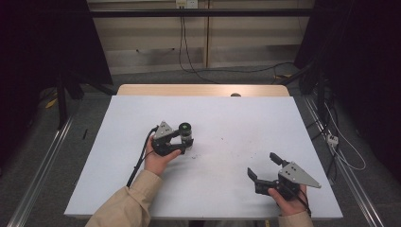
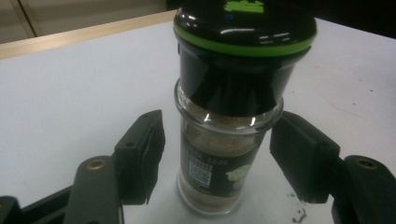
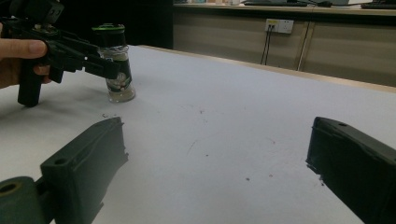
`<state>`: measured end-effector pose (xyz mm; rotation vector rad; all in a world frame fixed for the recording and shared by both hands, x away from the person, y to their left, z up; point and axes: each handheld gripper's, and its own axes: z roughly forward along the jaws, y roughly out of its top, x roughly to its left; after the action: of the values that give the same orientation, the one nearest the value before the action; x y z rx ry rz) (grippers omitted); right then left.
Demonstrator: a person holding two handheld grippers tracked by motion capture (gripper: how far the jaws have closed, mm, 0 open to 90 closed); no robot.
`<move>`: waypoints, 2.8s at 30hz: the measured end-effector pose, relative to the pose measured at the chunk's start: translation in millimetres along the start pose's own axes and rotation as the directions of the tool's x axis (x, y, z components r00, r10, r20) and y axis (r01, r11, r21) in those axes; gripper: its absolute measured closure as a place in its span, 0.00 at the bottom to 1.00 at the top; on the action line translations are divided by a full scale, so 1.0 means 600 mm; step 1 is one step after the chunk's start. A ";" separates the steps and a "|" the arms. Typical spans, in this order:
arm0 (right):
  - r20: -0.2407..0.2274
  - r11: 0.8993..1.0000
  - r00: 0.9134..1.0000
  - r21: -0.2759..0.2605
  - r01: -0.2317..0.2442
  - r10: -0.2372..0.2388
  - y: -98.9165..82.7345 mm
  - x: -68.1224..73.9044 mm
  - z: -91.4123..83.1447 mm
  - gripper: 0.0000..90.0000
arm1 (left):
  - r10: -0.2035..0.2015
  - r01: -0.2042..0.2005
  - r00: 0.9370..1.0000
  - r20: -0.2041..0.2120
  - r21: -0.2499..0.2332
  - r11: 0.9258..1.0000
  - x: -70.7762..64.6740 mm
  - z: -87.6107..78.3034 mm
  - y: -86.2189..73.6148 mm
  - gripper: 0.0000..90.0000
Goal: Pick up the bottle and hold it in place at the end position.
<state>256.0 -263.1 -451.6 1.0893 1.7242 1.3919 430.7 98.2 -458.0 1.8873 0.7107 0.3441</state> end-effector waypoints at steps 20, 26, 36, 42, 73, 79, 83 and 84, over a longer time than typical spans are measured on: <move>-0.003 1.000 1.000 0.000 0.004 -0.004 0.000 -0.001 0.000 0.05 | 0.019 -0.019 1.000 -0.014 -0.020 1.000 -0.002 0.012 0.013 0.58; 0.001 1.000 1.000 -0.004 0.001 -0.001 0.000 -0.002 0.000 0.05 | 0.008 -0.009 1.000 -0.022 -0.035 0.999 -0.003 0.014 0.013 0.59; -0.003 1.000 1.000 -0.004 0.000 0.000 0.001 -0.001 0.001 0.05 | -0.001 -0.001 0.999 -0.037 -0.053 0.999 -0.005 0.019 0.019 0.59; -0.005 1.000 1.000 -0.004 0.000 0.000 0.001 -0.001 0.001 0.05 | 0.005 -0.007 0.999 -0.042 -0.058 0.998 -0.008 0.023 0.026 0.59; -0.013 1.000 1.000 -0.002 -0.002 0.002 0.002 0.001 0.002 0.05 | 0.025 -0.027 0.999 -0.034 -0.061 0.998 -0.033 0.064 0.048 0.59; -0.016 1.000 1.000 -0.001 -0.001 0.001 0.001 0.001 0.003 0.05 | 0.018 -0.020 0.999 -0.036 -0.058 0.998 -0.034 0.069 0.045 0.59; -0.018 1.000 1.000 -0.001 -0.002 0.002 0.001 0.001 0.004 0.05 | 0.025 -0.027 0.999 -0.040 -0.055 0.998 -0.035 0.073 0.044 0.59; -0.020 1.000 1.000 -0.001 -0.003 0.003 0.001 0.001 0.004 0.05 | 0.021 -0.024 0.999 -0.040 -0.058 0.998 -0.036 0.074 0.043 0.59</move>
<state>257.9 -261.4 -451.6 1.0818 1.7364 1.4097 445.8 45.1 -451.1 1.8388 0.6987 0.4128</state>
